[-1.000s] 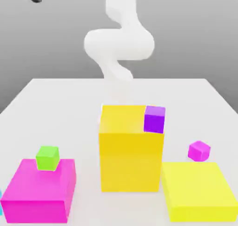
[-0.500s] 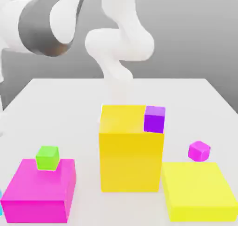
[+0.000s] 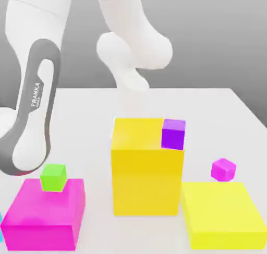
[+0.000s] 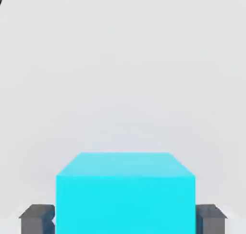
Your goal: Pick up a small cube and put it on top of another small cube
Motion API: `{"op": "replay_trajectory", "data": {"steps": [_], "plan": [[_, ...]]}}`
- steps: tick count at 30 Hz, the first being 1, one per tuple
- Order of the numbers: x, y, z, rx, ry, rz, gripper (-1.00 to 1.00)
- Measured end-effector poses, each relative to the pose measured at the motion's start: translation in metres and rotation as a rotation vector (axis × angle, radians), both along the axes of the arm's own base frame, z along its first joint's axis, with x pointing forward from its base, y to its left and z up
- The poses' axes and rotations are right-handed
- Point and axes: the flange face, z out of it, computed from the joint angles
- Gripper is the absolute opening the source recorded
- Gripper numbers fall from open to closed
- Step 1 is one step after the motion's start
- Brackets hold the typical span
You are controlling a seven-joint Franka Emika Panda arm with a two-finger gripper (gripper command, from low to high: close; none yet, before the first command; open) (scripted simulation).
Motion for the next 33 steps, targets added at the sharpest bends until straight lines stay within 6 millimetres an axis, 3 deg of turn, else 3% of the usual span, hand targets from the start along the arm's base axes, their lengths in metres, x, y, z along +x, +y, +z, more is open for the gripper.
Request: {"op": "replay_trajectory", "data": {"steps": [3,8,16,24,26,30,31,33], "plan": [[0.000,0.000,-0.001,0.000,0.001,-0.001,-1.00],[-0.002,0.005,0.061,0.005,-0.002,-0.020,-1.00],[-0.027,0.065,0.131,0.033,-0.009,-0.202,-1.00],[-0.068,0.126,0.181,0.017,-0.002,-0.383,-1.00],[-0.078,0.138,0.183,0.007,-0.001,-0.421,-1.00],[-0.081,0.142,0.139,0.003,-0.001,-0.435,-1.00],[-0.082,0.142,0.130,0.002,-0.001,-0.435,1.00],[-0.082,0.142,0.130,0.002,-0.001,-0.435,1.00]]}}
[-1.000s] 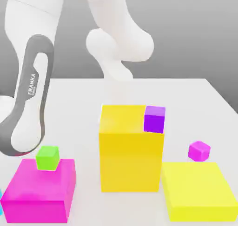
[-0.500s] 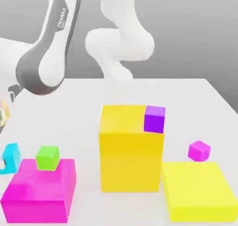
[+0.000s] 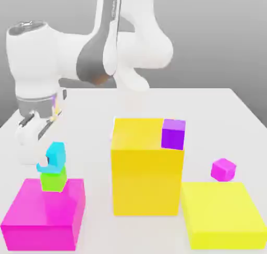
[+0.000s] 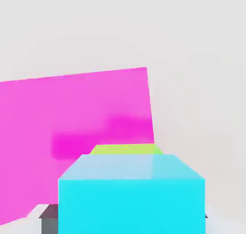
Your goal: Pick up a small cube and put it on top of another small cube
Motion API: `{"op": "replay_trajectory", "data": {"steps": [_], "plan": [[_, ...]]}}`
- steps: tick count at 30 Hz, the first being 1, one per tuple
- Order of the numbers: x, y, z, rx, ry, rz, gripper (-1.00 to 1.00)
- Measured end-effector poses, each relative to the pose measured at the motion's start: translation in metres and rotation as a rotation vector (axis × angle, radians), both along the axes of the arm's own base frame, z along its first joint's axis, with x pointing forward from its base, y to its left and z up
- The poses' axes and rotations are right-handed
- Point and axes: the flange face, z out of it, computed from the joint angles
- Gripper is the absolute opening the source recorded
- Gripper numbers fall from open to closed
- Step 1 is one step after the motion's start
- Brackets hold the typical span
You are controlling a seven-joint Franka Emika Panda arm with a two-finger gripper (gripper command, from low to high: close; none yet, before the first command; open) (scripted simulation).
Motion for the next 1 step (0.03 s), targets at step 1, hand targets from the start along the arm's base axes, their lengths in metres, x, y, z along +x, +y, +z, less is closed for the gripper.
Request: {"op": "replay_trajectory", "data": {"steps": [1], "plan": [[0.0000,0.0000,0.0000,0.000,0.000,0.000,1.00]]}}
